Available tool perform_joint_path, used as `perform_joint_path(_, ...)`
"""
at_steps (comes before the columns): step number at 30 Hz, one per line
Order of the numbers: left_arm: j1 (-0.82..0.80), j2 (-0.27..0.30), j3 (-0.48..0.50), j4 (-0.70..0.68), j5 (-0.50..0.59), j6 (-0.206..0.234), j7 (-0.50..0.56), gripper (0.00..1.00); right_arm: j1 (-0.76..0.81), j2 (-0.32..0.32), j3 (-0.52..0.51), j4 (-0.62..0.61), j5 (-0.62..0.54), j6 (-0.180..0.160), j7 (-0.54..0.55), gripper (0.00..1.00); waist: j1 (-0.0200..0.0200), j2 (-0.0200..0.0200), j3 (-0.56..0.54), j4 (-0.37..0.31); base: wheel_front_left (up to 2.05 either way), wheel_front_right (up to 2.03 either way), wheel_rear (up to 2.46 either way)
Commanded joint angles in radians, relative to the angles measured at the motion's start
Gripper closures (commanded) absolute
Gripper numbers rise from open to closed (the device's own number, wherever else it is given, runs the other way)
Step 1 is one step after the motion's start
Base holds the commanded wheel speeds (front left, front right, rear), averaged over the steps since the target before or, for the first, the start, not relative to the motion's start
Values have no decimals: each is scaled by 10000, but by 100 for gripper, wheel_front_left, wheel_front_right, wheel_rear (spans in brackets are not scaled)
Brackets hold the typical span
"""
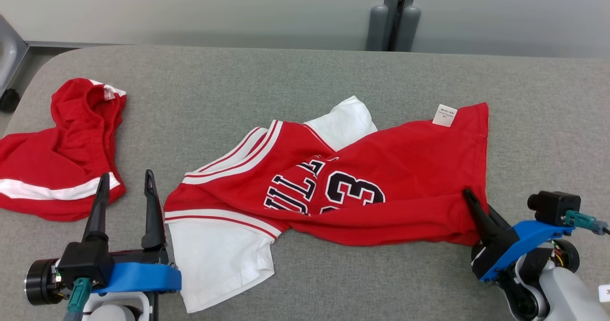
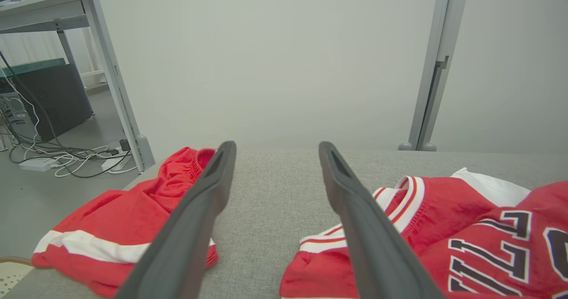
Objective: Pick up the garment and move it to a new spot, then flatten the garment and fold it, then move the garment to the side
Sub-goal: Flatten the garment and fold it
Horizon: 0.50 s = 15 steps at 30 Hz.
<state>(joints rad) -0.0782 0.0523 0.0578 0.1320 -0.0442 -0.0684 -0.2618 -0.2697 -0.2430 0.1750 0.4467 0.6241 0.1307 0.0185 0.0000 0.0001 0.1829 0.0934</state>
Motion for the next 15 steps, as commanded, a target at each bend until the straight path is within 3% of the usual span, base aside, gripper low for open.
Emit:
perform_joint_path(1,-117,-17,32,19,-43,-22,-47,0,-240,-57,-12,229,-27,1,-148,100,0,-1,20,25,0,0,0)
perform_joint_path(4,-129,-18,27,34,-66,-4,-47,0,-657,-39,28,955,-30,1,-571,96,0,-1,54,43,0,0,0)
perform_joint_path(5,-129,-19,30,36,-65,3,-47,0,-754,-6,44,1159,28,1,-696,71,0,-1,58,39,0,0,0)
perform_joint_path(6,-126,-20,34,42,-63,9,-47,0,-841,-5,94,1331,39,1,-828,5,0,-1,59,34,0,0,0)
perform_joint_path(7,-120,-21,39,52,-72,15,-47,0,-926,-3,126,1470,55,1,-997,0,0,-1,55,23,0,0,0)
perform_joint_path(15,-16,-23,101,26,-6,53,-47,0,-1191,-372,111,1801,-153,1,-2400,0,0,-1,-49,-203,0,0,0)
